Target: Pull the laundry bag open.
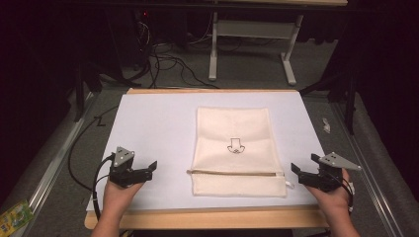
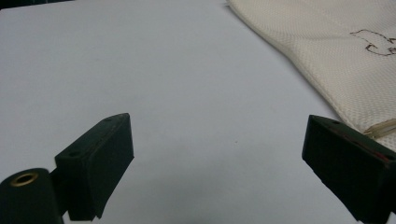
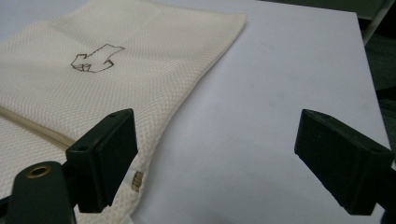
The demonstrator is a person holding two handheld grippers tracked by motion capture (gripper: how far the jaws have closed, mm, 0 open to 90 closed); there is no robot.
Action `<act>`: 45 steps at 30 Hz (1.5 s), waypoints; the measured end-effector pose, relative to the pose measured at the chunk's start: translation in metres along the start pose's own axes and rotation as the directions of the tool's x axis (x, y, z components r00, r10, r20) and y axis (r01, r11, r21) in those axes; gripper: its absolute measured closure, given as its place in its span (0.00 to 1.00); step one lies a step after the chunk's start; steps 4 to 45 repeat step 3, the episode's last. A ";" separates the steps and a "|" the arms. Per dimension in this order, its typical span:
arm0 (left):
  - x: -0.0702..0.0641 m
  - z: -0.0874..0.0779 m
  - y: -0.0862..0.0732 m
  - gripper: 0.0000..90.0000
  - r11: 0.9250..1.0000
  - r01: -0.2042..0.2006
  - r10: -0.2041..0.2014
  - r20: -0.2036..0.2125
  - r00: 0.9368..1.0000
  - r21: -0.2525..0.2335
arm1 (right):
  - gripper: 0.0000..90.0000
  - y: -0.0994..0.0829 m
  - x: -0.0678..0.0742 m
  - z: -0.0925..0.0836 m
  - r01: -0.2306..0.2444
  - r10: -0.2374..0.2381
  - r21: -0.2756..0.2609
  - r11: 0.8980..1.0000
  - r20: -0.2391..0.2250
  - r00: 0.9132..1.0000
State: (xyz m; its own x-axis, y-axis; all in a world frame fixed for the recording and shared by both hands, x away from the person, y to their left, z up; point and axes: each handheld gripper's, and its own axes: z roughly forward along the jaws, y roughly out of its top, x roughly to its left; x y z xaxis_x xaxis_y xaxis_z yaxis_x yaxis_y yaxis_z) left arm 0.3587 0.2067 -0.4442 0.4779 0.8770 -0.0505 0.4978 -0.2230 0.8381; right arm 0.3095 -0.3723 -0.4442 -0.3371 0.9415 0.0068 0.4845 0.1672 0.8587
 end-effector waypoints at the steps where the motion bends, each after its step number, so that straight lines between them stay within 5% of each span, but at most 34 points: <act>1: 0.000 0.000 0.000 0.08 1.000 -0.002 0.002 0.001 1.000 0.001 | 0.15 0.000 0.002 0.001 0.004 -0.004 0.003 1.000 -0.006 1.000; 45: 0.000 0.000 -0.001 0.04 1.000 0.009 -0.010 0.016 1.000 0.018 | 0.15 0.000 0.003 0.000 0.004 -0.004 -0.002 1.000 -0.006 1.000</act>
